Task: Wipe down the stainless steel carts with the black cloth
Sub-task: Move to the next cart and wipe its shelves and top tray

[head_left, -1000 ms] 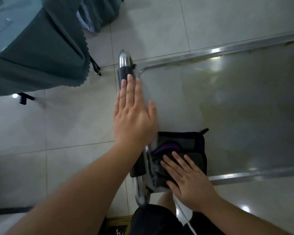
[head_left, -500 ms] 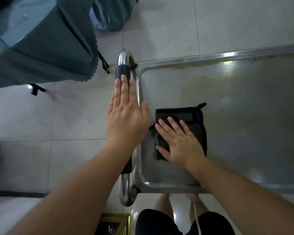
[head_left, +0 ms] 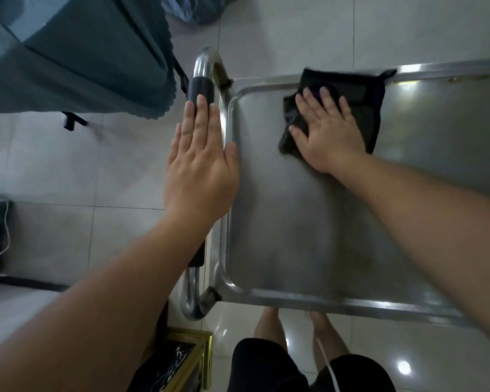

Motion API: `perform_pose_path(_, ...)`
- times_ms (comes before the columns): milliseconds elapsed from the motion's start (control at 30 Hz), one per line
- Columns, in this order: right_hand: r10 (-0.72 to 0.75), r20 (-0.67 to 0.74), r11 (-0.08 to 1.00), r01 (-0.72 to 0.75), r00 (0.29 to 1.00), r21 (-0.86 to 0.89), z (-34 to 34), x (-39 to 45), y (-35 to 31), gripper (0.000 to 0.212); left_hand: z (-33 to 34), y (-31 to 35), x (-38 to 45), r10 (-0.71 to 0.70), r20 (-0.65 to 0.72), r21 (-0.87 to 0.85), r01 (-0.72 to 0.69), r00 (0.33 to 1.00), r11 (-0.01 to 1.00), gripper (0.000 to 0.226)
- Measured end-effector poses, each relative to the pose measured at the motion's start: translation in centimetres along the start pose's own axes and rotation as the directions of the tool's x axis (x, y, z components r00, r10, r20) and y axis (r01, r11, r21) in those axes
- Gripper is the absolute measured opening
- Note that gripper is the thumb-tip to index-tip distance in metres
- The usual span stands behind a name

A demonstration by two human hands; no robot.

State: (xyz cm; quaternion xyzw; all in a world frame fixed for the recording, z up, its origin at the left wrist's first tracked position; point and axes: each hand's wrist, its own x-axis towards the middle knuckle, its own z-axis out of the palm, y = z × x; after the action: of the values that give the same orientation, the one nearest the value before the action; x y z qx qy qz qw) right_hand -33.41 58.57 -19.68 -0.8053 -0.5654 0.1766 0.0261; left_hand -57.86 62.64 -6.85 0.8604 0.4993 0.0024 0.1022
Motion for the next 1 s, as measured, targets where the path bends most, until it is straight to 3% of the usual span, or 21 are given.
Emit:
perform_pose_path(267,-0.241,0.032,0.970,0.241,0.970,-0.020,6.3,-23.8,-2.3,0.074,-0.5,0.4,-0.1,0.014,0.027,0.047,-0.015,1.000,0.999,0.066)
perform_pose_path(367,-0.292,0.095,0.955,0.296,0.952,-0.030,6.9,-27.6,-0.5,0.077,-0.6,0.6,-0.3,0.013,0.039,0.049,-0.015,0.999,0.999,0.066)
perform_pose_path(500,-0.342,0.099,0.935,0.349,0.934,-0.060,4.9,-22.5,2.7,0.076,-0.5,0.5,-0.2,0.016,0.043,0.067,-0.019,0.999,0.998,0.067)
perform_pose_path(600,-0.235,0.043,0.969,0.237,0.971,-0.062,1.7,-14.8,5.4,0.074,-0.2,0.4,-0.1,0.019,0.027,0.079,-0.021,0.999,0.997,0.067)
perform_pose_path(800,0.012,0.062,0.999,-0.009,0.998,-0.049,-3.5,-0.8,10.7,0.075,0.4,0.0,0.1,0.021,0.001,0.090,-0.021,1.000,0.996,0.067)
perform_pose_path(1000,0.031,0.045,0.999,-0.029,0.999,-0.032,-2.8,-3.2,9.8,0.078,0.6,-0.4,0.1,0.028,-0.004,0.105,-0.027,1.000,0.994,0.067)
